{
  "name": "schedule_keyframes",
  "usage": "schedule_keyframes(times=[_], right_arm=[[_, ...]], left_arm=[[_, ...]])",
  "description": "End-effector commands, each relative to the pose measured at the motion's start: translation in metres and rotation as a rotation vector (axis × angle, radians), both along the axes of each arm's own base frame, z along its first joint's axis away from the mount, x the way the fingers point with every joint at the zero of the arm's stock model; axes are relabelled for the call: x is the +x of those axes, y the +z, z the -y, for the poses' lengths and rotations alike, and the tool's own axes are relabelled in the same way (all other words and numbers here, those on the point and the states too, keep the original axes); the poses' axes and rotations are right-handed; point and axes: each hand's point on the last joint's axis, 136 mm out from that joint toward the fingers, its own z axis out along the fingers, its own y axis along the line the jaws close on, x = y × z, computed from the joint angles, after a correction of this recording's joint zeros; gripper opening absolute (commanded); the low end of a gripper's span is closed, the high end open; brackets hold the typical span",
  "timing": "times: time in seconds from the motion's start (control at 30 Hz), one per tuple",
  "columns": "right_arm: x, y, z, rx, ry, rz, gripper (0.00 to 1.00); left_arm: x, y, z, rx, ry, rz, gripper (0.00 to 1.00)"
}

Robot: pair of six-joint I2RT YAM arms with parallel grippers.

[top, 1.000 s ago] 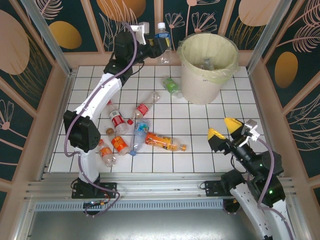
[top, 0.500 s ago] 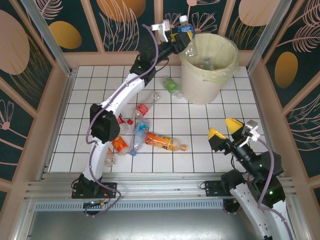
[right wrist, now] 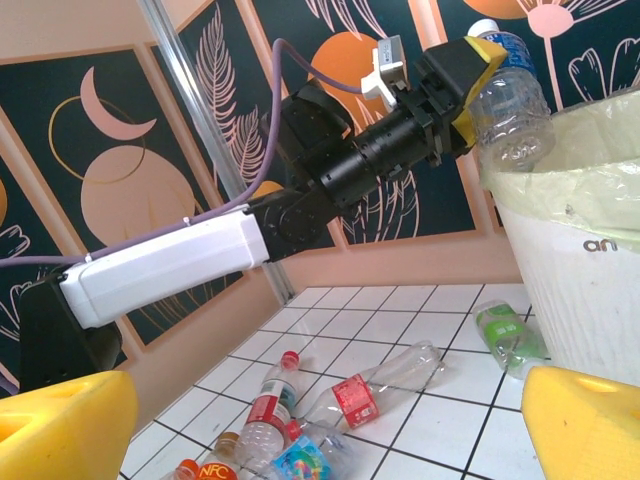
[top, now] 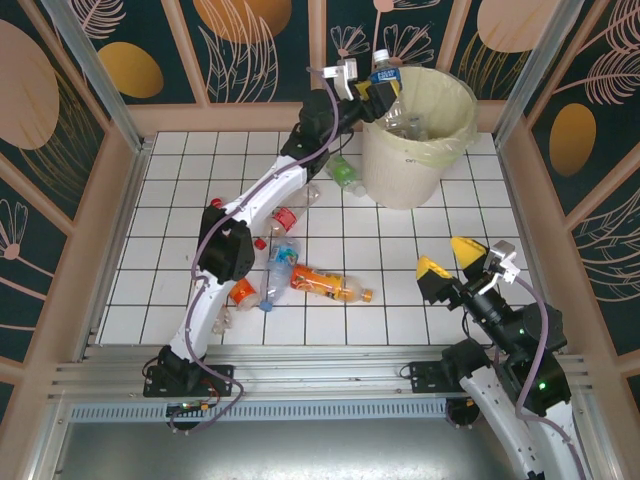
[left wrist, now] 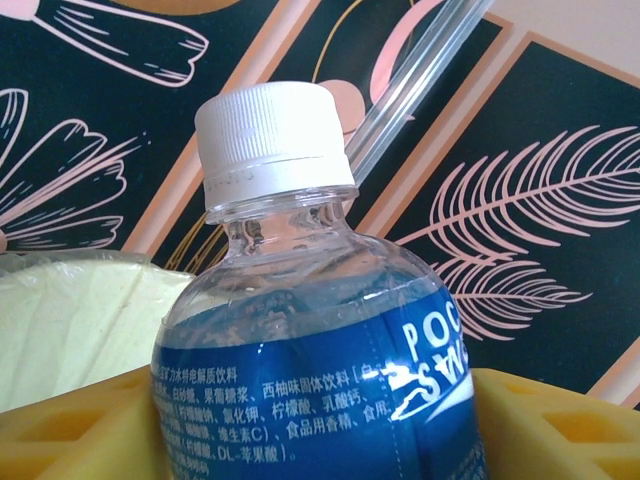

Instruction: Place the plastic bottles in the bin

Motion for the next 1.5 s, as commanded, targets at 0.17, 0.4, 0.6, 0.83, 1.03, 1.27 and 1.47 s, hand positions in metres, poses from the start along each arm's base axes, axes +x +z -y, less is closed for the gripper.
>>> schedule_keyframes(times=[0.17,0.4,0.6,0.83,1.03,1.27,1.47], right_arm=[[-0.001,0.001,0.002,0.005,-0.008,0.011,0.99],[-0.001,-0.001,0.002,0.008,-0.007,0.006,0.99],[-0.001,0.000,0.002,0.008,-0.006,0.008,0.99],[-0.001,0.000,-0.001,0.013,0.009,0.000,0.99],[0.002,0.007,-0.007,0.017,0.036,-0.007,0.99],[0.015,0.010,-0.004,0.026,-0.009,-0.036,0.99],[0.033,0.002,-0.008,-0.002,-0.037,-0.087,0.99]], left_arm=[[0.001,0.006,0.004,-0.035,0.010,0.067,0.73],[0.003,0.002,0.005,-0.031,0.012,0.065,0.78],[0.003,0.003,0.005,-0.023,0.017,0.067,0.84],[-0.003,0.014,0.003,-0.004,0.018,0.098,0.85],[-0.018,0.037,-0.005,0.104,0.037,0.193,0.91],[-0.042,0.052,-0.025,0.276,0.091,0.283,0.98],[-0.070,0.063,-0.047,0.380,0.114,0.332,0.98]])
